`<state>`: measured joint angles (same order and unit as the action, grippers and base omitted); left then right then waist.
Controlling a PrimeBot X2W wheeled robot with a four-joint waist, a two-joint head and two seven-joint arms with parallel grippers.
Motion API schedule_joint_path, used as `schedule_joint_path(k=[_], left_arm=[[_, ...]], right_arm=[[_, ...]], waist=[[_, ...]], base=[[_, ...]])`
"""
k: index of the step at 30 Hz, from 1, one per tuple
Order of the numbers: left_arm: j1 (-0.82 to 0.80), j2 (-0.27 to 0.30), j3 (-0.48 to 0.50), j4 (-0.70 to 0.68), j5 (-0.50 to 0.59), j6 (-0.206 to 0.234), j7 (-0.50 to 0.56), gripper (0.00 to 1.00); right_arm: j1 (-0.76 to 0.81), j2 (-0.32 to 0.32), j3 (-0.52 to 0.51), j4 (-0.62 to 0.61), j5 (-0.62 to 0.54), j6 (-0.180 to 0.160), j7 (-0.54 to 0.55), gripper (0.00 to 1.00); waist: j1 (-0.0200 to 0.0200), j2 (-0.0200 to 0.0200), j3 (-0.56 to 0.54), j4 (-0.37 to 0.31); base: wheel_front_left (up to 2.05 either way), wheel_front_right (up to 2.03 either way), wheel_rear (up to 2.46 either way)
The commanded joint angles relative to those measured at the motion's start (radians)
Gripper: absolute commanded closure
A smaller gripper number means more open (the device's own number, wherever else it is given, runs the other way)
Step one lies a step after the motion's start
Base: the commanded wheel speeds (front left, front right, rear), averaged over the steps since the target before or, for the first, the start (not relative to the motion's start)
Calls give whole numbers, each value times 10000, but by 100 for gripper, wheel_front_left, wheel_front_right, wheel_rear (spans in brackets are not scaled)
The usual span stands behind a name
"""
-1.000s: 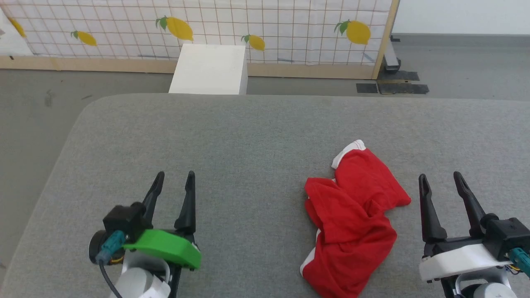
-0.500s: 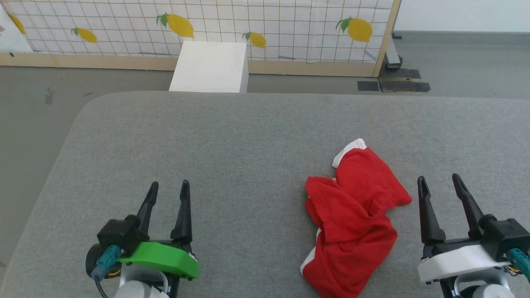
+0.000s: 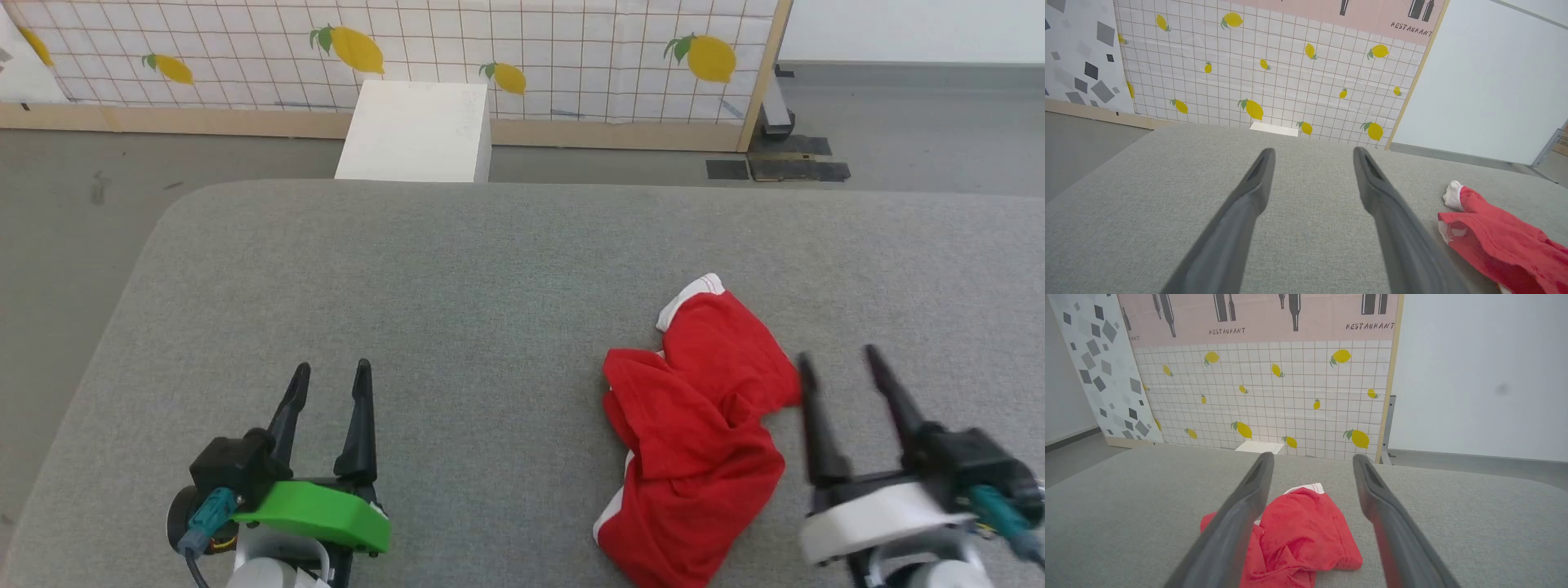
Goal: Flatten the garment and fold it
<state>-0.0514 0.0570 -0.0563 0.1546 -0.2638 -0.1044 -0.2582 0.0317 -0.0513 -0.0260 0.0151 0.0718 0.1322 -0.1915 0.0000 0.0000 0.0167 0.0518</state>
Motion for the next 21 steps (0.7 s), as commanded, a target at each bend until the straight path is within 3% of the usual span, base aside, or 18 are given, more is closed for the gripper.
schedule_joint_path(k=[1, 4, 9, 15, 20, 21], left_arm=[[127, -50, 13, 25, 150, -54, -35, 0], [113, -57, -3, 33, 162, -67, -35, 0], [4, -64, -87, -22, 112, -95, -36, 0], [-175, -66, -331, -76, -31, -89, -36, 0], [-286, -67, -478, -54, -135, -49, -36, 0], [-291, -67, -495, -40, -152, -38, -36, 0]], right_arm=[[-45, 11, 380, -74, -165, -15, 273, 0], [-238, 11, 1401, 29, -523, -15, 1421, 0], [-888, -83, 2812, 662, -791, -15, 4283, 0], [-1662, -418, 3405, 1186, -1215, -15, 6943, 0], [-1983, -682, 3505, 1361, -1512, -15, 8266, 0], [-2002, -706, 3473, 1353, -1556, -15, 8435, 51]], waist=[[0, 0, 3, 8], [0, 0, 26, 32], [0, 0, 205, 177], [0, 0, 581, 542], [0, 0, 774, 812], [0, 0, 788, 852]], base=[[0, 0, 0], [0, 0, 0], [0, 0, 0], [0, 0, 0], [0, 0, 0], [0, 0, 0]])
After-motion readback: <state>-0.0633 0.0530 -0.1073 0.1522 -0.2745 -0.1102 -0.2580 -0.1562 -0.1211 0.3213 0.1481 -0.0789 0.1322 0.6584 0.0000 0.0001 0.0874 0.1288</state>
